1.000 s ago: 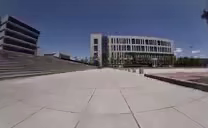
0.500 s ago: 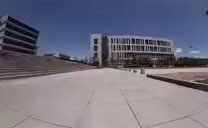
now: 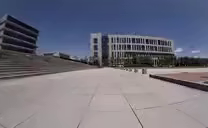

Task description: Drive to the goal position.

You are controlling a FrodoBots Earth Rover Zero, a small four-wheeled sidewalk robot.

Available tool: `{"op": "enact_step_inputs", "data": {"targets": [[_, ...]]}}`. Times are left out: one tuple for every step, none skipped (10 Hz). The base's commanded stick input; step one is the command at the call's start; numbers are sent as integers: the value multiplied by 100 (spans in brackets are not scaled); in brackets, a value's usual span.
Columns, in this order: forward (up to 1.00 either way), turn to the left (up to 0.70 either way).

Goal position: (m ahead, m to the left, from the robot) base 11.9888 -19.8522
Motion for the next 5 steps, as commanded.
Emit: {"op": "enact_step_inputs", "data": {"targets": [[70, 0], [70, 0], [70, 0], [70, 0], [70, 0]]}}
